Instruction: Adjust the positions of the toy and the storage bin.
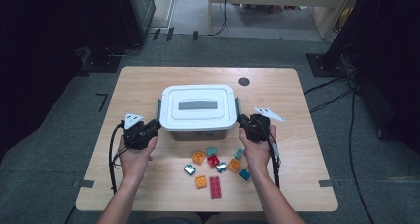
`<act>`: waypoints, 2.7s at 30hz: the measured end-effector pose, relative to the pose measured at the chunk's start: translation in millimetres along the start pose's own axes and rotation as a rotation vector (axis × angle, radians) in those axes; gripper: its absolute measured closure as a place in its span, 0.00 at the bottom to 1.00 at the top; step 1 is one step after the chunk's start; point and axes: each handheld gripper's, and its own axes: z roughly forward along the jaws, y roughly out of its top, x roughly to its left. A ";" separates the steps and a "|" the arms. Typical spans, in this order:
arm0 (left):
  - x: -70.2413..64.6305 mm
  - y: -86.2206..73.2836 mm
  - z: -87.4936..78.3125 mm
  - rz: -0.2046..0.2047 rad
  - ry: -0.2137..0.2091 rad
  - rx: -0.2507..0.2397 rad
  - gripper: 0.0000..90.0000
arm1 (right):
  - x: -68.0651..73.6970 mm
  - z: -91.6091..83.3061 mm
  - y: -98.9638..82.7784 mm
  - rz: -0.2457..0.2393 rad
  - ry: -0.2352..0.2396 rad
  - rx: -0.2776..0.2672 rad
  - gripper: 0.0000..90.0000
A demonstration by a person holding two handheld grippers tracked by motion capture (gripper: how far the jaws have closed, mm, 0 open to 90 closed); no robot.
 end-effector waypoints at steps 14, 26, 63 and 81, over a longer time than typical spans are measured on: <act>-6.5 -4.4 -6.7 0.017 -0.027 0.002 0.97 | -14.6 -21.2 -6.6 0.064 0.049 0.014 0.93; -5.8 -12.4 -17.6 0.011 -0.038 -0.003 0.98 | -16.7 -33.7 -14.7 0.071 0.097 0.037 0.93; 31.2 -81.7 -43.6 0.036 0.051 0.119 0.11 | -38.2 -69.6 -62.7 -0.244 0.054 0.096 0.16; 42.4 -102.5 -40.8 0.150 0.173 0.221 0.15 | -98.0 -64.6 -91.4 -0.261 -0.032 0.196 0.21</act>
